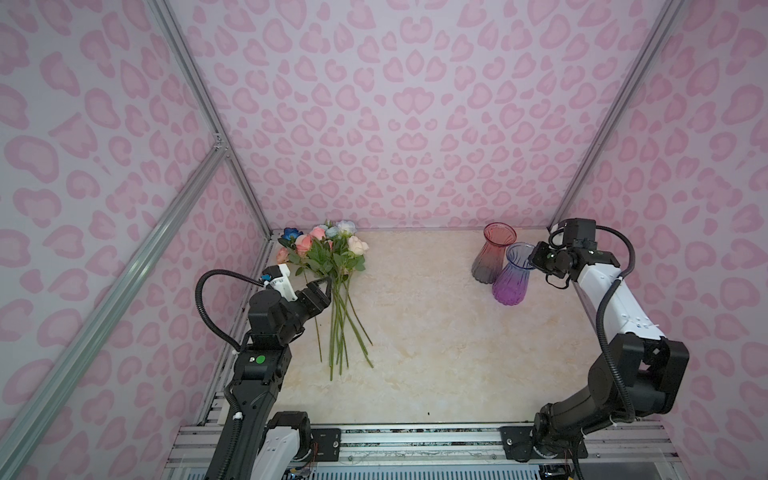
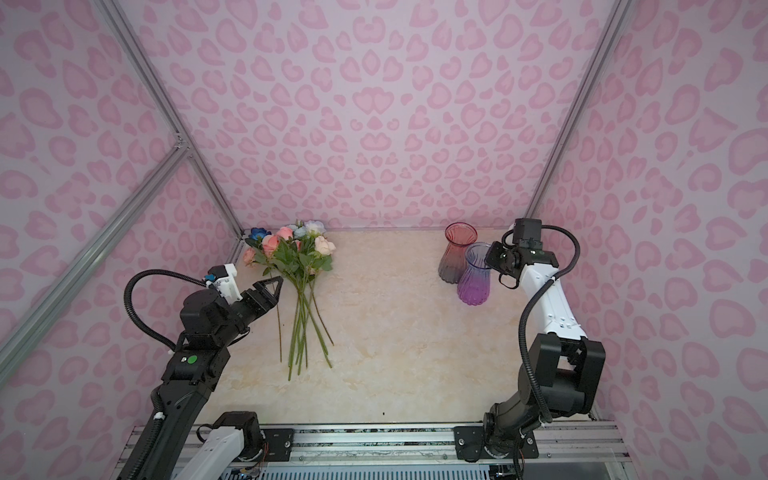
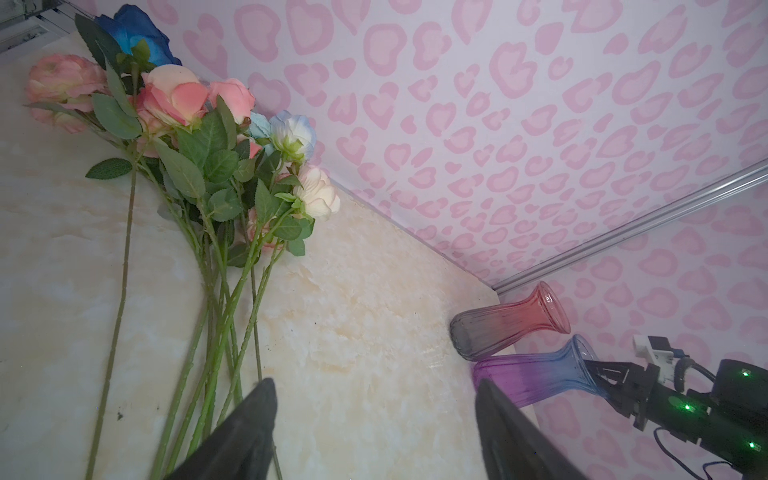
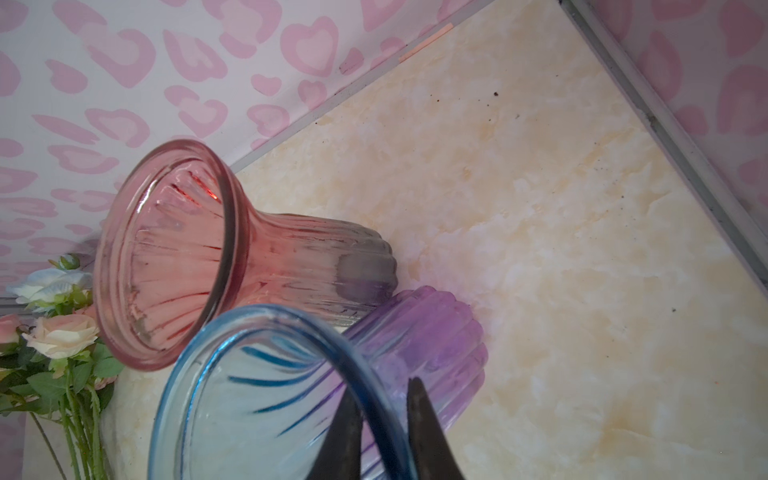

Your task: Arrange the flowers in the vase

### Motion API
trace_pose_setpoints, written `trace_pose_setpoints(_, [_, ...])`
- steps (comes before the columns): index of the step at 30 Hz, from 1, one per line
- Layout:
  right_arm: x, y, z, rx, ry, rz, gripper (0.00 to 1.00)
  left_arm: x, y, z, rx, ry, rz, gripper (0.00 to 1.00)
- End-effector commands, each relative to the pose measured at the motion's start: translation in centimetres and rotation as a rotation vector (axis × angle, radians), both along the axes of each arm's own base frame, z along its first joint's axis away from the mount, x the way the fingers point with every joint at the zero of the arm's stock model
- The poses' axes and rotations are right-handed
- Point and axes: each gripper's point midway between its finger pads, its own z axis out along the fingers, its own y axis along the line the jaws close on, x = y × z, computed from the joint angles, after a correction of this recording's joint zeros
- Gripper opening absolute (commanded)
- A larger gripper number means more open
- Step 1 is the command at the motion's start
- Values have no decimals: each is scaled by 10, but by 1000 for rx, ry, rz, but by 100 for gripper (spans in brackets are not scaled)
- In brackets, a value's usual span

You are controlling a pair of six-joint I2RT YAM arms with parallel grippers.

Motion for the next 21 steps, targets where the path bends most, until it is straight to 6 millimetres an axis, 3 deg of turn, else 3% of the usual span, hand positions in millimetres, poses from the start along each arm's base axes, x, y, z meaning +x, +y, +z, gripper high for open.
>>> trace_pose_setpoints(1, [-5,-6,-9,-42,33,-4,12,-2,0,-1,-5,7,2,76])
trace_pose_setpoints(15, [-18,-11,-10,-24,37,-33,0,-3,-2,4,-10,-1,-11,77])
trace_pose_setpoints(21, [-22,-8,-7,30,2,-42,0,-3,-4,3,-24,6,-14,77])
